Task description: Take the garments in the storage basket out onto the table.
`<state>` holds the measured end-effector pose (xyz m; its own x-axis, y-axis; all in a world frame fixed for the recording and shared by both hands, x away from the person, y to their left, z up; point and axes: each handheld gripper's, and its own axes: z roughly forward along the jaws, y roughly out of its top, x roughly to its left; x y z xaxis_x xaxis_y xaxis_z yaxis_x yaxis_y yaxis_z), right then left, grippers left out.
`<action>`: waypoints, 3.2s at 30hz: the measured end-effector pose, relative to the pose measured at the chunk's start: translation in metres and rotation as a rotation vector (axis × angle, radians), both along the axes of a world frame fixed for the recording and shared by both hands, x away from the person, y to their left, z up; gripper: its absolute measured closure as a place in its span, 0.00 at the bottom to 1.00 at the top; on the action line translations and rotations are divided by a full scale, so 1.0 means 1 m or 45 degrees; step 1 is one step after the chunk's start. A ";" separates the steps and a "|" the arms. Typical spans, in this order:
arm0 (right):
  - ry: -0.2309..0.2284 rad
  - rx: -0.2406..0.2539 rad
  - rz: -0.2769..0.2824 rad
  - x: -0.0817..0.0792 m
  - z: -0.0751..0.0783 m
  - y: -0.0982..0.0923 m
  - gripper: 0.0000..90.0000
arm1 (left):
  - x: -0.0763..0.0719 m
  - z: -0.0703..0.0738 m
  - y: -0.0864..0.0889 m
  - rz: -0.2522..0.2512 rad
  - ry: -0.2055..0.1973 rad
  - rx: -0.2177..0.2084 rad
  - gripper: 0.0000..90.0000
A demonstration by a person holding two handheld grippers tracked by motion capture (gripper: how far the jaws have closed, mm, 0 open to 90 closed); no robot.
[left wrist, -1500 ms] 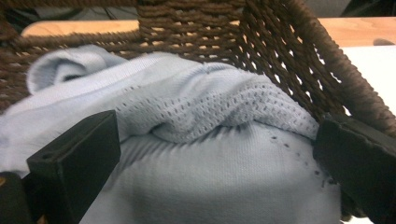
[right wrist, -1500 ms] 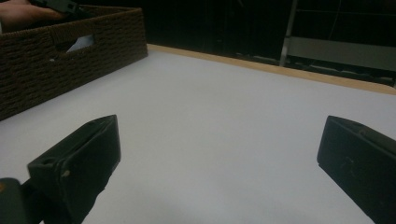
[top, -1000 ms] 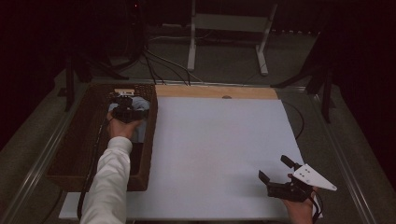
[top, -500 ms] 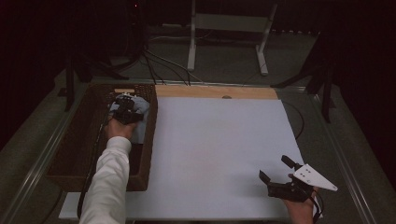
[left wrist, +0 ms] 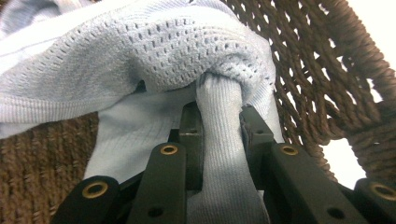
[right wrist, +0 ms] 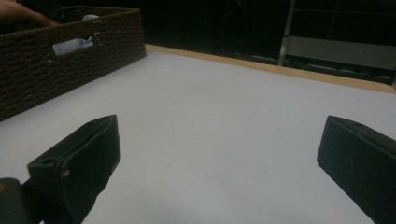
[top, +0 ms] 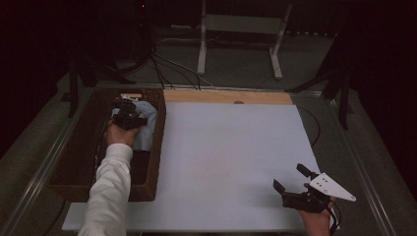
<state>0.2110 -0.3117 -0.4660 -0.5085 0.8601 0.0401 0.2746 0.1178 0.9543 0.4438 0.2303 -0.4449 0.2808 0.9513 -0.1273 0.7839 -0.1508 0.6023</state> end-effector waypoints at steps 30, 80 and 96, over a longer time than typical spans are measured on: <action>0.004 -0.004 0.005 0.000 -0.001 0.002 0.00 | -0.026 0.040 0.009 -0.039 -0.164 -0.111 0.85; 0.006 0.000 0.011 0.001 -0.001 0.003 0.00 | -0.063 0.073 0.010 -0.163 -0.367 -0.254 0.85; 0.006 0.000 0.012 0.001 -0.001 0.003 0.00 | -0.074 0.081 0.004 -0.205 -0.401 -0.298 0.85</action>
